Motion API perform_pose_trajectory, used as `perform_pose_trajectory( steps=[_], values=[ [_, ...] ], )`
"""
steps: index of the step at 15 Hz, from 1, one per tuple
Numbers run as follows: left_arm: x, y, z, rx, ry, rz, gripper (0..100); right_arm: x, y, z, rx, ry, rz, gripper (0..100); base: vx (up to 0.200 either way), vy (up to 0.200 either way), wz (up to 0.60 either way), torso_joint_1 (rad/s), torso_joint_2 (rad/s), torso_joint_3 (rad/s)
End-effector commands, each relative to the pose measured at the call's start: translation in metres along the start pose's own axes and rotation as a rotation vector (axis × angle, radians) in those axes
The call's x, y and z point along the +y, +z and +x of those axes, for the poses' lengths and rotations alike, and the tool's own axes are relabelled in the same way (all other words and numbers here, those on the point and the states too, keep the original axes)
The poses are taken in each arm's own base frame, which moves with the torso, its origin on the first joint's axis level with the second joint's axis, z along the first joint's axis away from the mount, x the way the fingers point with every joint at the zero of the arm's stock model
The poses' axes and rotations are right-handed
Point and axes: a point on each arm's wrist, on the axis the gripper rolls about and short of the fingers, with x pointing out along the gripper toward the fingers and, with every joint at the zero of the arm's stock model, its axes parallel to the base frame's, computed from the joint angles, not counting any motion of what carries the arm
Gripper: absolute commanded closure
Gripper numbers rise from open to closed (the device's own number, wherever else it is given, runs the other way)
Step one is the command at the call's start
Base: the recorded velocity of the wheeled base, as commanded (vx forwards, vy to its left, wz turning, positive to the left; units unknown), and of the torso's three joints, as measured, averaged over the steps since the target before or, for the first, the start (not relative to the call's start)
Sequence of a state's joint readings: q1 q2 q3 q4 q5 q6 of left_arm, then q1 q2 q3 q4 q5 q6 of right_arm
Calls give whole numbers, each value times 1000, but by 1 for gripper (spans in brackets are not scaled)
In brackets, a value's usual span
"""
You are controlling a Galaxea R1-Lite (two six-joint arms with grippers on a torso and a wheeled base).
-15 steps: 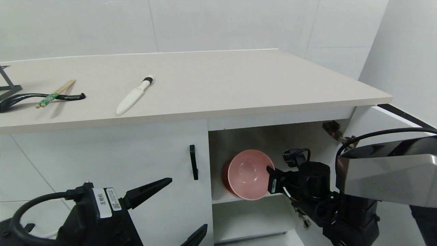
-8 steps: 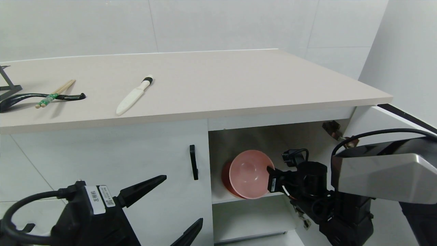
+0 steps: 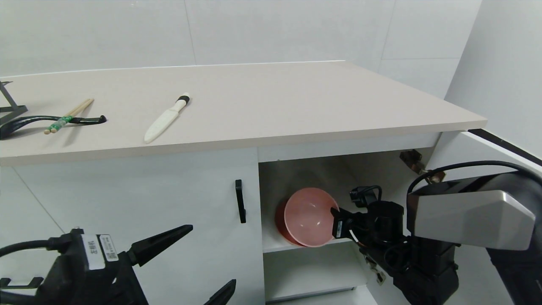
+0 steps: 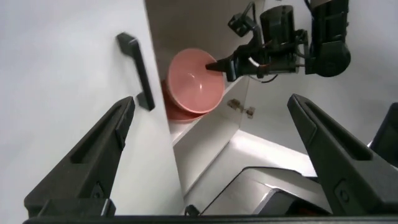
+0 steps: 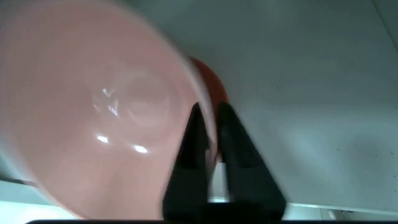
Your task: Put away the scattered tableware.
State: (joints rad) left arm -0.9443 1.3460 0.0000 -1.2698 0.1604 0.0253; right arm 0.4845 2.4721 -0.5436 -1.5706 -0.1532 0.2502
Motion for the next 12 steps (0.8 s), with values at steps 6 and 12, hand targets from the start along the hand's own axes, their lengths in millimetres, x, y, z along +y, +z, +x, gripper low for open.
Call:
perform_pose_trajectory(
  steps=[6,12],
  values=[
    [11,9,-33,-45,48,-22,0,5,5,7,-38,6,0,0,0,0,0,0,0,0],
    [14,11,-36,-66,66,-25,0,46,22,-80,4,124,-61,0,0,0,0,0,0,0]
  ],
)
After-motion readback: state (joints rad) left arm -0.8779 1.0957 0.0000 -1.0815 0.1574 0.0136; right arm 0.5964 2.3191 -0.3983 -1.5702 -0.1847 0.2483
